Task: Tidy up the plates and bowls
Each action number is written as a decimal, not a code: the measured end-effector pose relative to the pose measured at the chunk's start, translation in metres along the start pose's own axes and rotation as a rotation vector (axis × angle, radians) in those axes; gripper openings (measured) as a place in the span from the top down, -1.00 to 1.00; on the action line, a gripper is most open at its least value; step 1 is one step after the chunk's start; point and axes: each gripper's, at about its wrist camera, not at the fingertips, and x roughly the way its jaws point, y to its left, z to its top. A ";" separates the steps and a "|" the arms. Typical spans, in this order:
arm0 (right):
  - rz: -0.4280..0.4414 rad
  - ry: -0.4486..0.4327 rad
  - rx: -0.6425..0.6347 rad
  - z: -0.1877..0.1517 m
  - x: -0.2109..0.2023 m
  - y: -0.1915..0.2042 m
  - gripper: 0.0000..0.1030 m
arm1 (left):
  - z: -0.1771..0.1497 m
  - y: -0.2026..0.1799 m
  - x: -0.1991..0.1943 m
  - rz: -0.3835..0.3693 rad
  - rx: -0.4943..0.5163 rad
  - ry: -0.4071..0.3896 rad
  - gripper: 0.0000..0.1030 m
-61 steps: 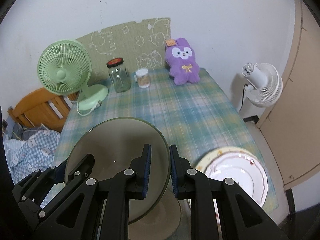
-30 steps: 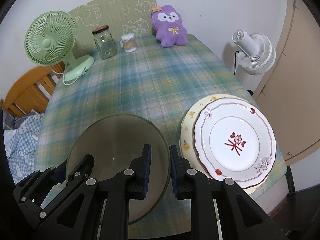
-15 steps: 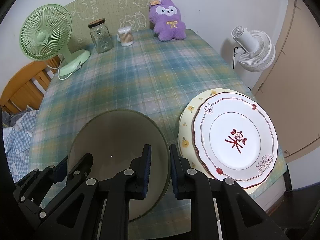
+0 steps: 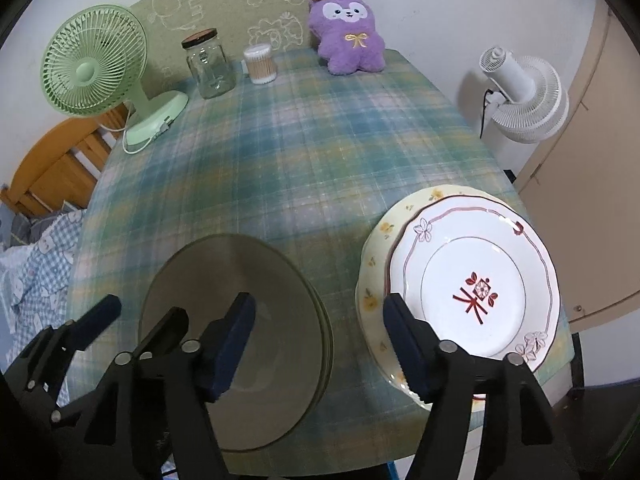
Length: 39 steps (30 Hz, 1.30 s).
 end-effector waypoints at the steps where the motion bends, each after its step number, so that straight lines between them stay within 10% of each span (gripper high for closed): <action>1: 0.016 0.011 -0.008 0.001 0.002 0.000 -0.37 | 0.000 0.000 0.000 -0.006 0.002 0.001 -0.52; 19: 0.073 0.077 -0.011 0.009 0.034 -0.010 -0.36 | -0.001 0.002 0.024 -0.016 -0.080 0.059 -0.66; 39: 0.150 0.193 -0.010 0.002 0.058 -0.003 0.26 | -0.012 -0.013 0.040 -0.080 -0.081 0.141 0.14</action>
